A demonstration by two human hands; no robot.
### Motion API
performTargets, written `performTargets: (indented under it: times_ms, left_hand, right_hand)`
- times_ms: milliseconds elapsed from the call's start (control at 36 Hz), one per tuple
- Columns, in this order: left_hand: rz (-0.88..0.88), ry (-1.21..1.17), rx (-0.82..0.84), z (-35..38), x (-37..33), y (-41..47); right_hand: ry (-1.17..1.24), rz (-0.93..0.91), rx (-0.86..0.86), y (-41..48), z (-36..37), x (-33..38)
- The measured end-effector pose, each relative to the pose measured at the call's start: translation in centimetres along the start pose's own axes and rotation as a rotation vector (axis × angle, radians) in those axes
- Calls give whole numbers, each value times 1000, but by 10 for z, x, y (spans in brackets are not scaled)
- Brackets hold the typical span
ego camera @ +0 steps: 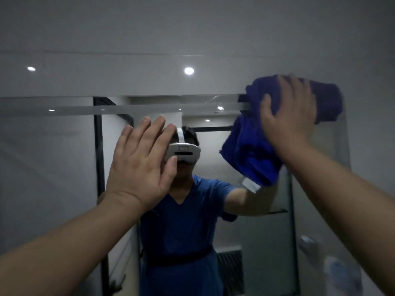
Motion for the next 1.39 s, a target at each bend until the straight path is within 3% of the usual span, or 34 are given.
performTargets:
  times_ms: [83, 194, 333, 389, 444, 528, 639, 722, 917, 1111, 1222, 1389]
  left_hand:
    - [0, -17, 15, -2, 0, 0]
    - [-19, -45, 10, -7, -2, 1]
    - [-207, -373, -122, -28, -29, 8]
    - [-88, -480, -174, -34, -59, 7]
    - [54, -553, -98, -35, -91, 7]
    - [6, -596, 1, -34, -112, 26]
    - [-25, -459, -82, -37, -92, 77]
    - [-111, -303, -32, -35, -52, 96]
    - [-265, -107, -11, -17, 65, 77]
    - [-215, -59, -80, -11, 59, 74]
    - [-207, -81, -85, -13, 61, 74]
    - [-204, -83, -97, -13, 66, 75]
  right_hand:
    - [-21, 60, -32, -4, 15, 41]
    - [-53, -68, 106, -62, 30, 82]
    - [-128, -240, 306, -109, 24, 87]
    - [-122, -311, 357, -103, 15, 74]
    - [-136, -408, 432, -93, 6, 58]
    - [-170, -499, 422, -76, -5, 37]
    - [-134, -351, 224, -41, -17, 18]
    - [-147, -176, 138, -13, -28, -2]
    - [-169, 89, 145, 27, -62, -53]
    - [-89, 273, -80, 17, -31, -14]
    - [-24, 79, -109, -8, 6, 59]
    - [39, -336, 57, -62, 56, 144]
Point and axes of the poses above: each hand's wrist, its own y-axis towards the middle knuckle, its own z-axis out of the palm, x = y × z, the point moved 1 cm from there along y, towards the middle knuckle, and after that the axes turned 8 degrees about y, right-handed, at the moved point
